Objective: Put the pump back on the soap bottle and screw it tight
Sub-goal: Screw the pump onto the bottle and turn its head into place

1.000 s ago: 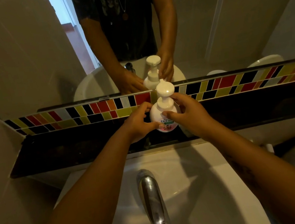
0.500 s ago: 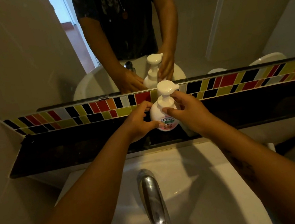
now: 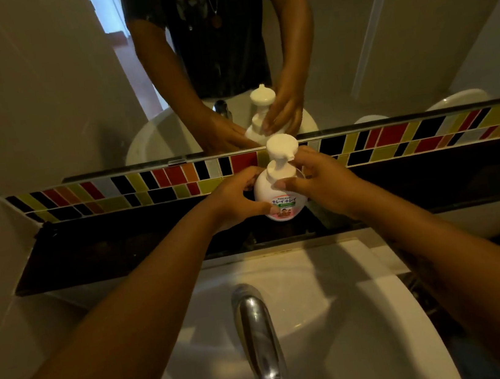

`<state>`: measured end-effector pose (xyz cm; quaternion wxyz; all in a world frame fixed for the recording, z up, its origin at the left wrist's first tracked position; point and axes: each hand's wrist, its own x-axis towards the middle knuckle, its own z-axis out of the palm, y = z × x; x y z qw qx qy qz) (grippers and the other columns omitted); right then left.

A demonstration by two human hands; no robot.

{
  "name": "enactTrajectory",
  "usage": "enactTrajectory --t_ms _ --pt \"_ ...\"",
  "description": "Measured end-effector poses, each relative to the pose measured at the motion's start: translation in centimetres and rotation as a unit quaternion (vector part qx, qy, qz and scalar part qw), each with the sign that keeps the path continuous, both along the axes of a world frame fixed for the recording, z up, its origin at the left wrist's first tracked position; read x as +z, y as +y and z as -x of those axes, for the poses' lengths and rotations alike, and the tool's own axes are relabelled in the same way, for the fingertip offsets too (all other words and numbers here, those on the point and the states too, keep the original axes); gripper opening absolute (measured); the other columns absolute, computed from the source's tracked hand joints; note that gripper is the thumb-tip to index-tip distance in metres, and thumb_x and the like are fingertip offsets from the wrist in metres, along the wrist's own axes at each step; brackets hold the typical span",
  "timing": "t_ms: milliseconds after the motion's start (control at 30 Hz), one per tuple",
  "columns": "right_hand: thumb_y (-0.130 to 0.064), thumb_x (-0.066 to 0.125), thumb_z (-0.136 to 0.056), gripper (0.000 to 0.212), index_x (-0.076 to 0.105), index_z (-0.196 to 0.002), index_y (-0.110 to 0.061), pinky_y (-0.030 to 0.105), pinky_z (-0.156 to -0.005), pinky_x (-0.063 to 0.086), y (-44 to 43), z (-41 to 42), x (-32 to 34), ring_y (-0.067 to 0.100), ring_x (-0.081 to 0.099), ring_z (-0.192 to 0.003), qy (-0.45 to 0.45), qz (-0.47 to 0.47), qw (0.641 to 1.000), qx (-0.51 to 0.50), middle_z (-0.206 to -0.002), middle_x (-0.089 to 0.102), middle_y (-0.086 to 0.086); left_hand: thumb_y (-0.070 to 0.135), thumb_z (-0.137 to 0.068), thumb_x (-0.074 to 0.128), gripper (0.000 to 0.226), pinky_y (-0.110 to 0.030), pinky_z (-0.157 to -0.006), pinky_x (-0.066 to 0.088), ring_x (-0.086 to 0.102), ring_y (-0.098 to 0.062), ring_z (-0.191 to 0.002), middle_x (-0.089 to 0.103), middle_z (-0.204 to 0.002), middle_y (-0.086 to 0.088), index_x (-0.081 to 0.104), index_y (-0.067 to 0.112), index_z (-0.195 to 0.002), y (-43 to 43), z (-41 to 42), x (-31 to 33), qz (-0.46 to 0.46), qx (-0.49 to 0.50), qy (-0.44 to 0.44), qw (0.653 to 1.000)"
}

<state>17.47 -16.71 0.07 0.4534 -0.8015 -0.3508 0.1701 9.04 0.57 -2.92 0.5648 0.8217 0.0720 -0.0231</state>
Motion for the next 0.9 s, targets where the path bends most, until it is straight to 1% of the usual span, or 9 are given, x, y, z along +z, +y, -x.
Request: enactTrajectory --t_ms 167,267,333,400,533,633,733,800,900 --pt "-0.029 0.070 -0.077 0.056 0.046 -0.127 -0.021 0.034 -0.088 0.043 0.9 1.5 -1.3 0.020 0.047 -0.116 -0.065 -0.038 0.993 -0.089 -0.127 0.050 0.004 0.013 -0.071 0.082 0.057 -0.020 -0.075 0.054 0.060 -0.012 -0.106 0.061 -0.118 0.005 0.054 0.027 -0.119 -0.8 0.6 -1.3 0.033 0.041 -0.034 0.998" --pt "-0.028 0.071 -0.077 0.059 0.044 -0.130 -0.022 0.030 -0.084 0.041 0.9 1.1 -0.9 0.015 0.047 -0.113 -0.047 -0.026 0.997 -0.061 -0.130 0.050 0.004 0.016 -0.071 0.082 0.060 -0.033 -0.088 0.053 0.057 -0.018 -0.112 0.060 -0.123 0.000 0.053 0.023 -0.123 -0.1 0.3 -0.6 0.010 0.007 0.001 1.000" --pt "-0.030 0.070 -0.077 0.062 0.042 -0.132 -0.025 0.030 -0.085 0.043 0.6 0.4 -0.1 0.013 0.048 -0.114 -0.011 0.011 1.000 -0.007 -0.132 0.052 0.001 0.017 -0.071 0.082 0.061 -0.031 -0.089 0.050 0.056 -0.016 -0.113 0.060 -0.123 0.002 0.052 0.025 -0.124 0.3 0.1 0.2 -0.008 -0.021 0.030 0.999" --pt "-0.030 0.069 -0.078 0.060 0.043 -0.133 -0.027 0.034 -0.089 0.046 0.3 0.1 0.2 0.018 0.052 -0.118 0.017 0.032 0.999 0.017 -0.132 0.055 0.001 0.018 -0.072 0.082 0.062 -0.031 -0.089 0.050 0.055 -0.016 -0.112 0.059 -0.123 0.003 0.051 0.027 -0.124 0.3 0.0 0.5 -0.017 -0.023 0.044 0.999" --pt "-0.028 0.065 -0.082 0.053 0.044 -0.130 -0.023 0.039 -0.091 0.047 0.8 1.8 -1.1 0.022 0.052 -0.117 0.018 -0.033 0.998 -0.048 -0.130 0.055 0.004 0.016 -0.075 0.079 0.057 -0.036 -0.089 0.053 0.057 -0.020 -0.113 0.059 -0.124 -0.001 0.052 0.023 -0.124 -0.8 0.8 -0.3 0.000 0.020 0.007 1.000" --pt "-0.027 0.064 -0.083 0.047 0.046 -0.126 -0.018 0.029 -0.083 0.047 1.6 3.1 -2.2 0.020 0.052 -0.114 -0.002 -0.075 0.990 -0.120 -0.127 0.055 0.005 0.018 -0.077 0.076 0.054 -0.043 -0.092 0.052 0.056 -0.022 -0.113 0.058 -0.125 -0.001 0.051 0.028 -0.124 -1.7 1.3 -1.3 -0.042 0.062 -0.022 0.997" --pt "-0.028 0.066 -0.082 0.042 0.050 -0.120 -0.019 0.017 -0.071 0.040 2.0 3.8 -2.4 0.013 0.051 -0.106 -0.022 -0.086 0.982 -0.168 -0.123 0.057 0.003 0.022 -0.077 0.074 0.054 -0.052 -0.097 0.045 0.053 -0.027 -0.116 0.055 -0.128 -0.005 0.049 0.031 -0.124 -2.0 1.3 -1.8 -0.077 0.083 -0.016 0.993" --pt "-0.026 0.068 -0.080 0.041 0.051 -0.117 -0.019 0.023 -0.076 0.044 1.7 3.6 -2.2 0.014 0.053 -0.107 -0.009 -0.086 0.985 -0.148 -0.121 0.058 0.003 0.026 -0.074 0.076 0.055 -0.053 -0.097 0.044 0.052 -0.027 -0.117 0.056 -0.127 -0.004 0.050 0.032 -0.123 -1.8 1.3 -1.5 -0.082 0.072 -0.009 0.994" --pt "-0.024 0.068 -0.080 0.050 0.049 -0.126 -0.021 0.029 -0.084 0.046 0.4 2.0 -0.9 0.018 0.054 -0.113 0.053 -0.046 0.996 -0.048 -0.126 0.057 0.001 0.027 -0.070 0.081 0.058 -0.051 -0.095 0.048 0.055 -0.023 -0.114 0.058 -0.124 -0.003 0.052 0.027 -0.121 -1.2 1.0 -0.6 -0.067 0.047 0.009 0.997"
